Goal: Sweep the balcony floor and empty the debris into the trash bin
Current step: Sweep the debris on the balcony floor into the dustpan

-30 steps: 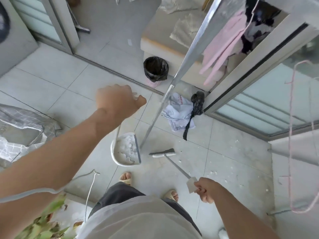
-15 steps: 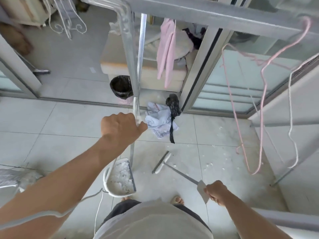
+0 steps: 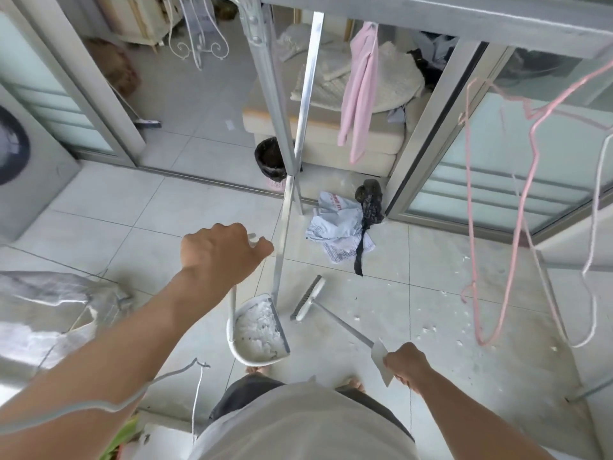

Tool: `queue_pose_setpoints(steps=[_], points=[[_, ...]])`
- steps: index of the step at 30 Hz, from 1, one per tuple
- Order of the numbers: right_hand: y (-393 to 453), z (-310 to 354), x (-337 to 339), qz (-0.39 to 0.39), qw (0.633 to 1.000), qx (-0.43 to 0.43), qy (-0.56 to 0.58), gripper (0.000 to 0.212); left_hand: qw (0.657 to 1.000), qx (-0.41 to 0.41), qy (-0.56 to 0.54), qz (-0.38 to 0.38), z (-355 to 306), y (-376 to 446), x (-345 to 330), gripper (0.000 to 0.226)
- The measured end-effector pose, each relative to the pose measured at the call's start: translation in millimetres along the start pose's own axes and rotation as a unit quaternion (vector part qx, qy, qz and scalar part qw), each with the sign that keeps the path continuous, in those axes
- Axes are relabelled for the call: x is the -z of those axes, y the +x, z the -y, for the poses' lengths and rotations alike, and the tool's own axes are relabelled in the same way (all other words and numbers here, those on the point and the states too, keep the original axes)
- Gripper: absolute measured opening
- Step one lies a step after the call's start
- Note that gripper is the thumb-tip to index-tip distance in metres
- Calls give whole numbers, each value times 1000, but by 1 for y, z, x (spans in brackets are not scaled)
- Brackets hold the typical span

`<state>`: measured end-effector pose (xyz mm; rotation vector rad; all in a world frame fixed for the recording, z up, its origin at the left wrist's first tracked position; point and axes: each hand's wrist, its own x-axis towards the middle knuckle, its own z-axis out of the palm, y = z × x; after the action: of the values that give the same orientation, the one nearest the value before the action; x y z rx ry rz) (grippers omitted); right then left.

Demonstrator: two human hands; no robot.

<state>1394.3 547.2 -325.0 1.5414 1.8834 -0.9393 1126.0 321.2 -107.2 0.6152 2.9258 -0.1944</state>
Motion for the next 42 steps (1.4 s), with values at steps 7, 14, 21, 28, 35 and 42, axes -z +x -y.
queue_pose_setpoints(steps=[7, 14, 21, 28, 35, 42], points=[[12, -14, -3, 20, 997, -3, -68, 12, 998, 28, -7, -47, -11, -22, 12, 40], [26, -47, 35, -22, 998, -42, -39, 20, 999, -17, -5, -34, -49, -25, 6, 45], [31, -50, 43, 6, 992, -44, 114, 8, 998, -56, -12, -3, -84, -13, -5, 47], [38, -17, 37, 50, 983, -9, 176, 21, 996, -87, 11, 9, -109, -4, -23, 47], [49, -36, 40, 105, 943, -124, 290, 19, 990, -128, 53, 21, -132, 4, -37, 55], [56, -133, 55, 117, 912, -208, 334, 15, 982, -161, 85, 41, -161, 14, -49, 56]])
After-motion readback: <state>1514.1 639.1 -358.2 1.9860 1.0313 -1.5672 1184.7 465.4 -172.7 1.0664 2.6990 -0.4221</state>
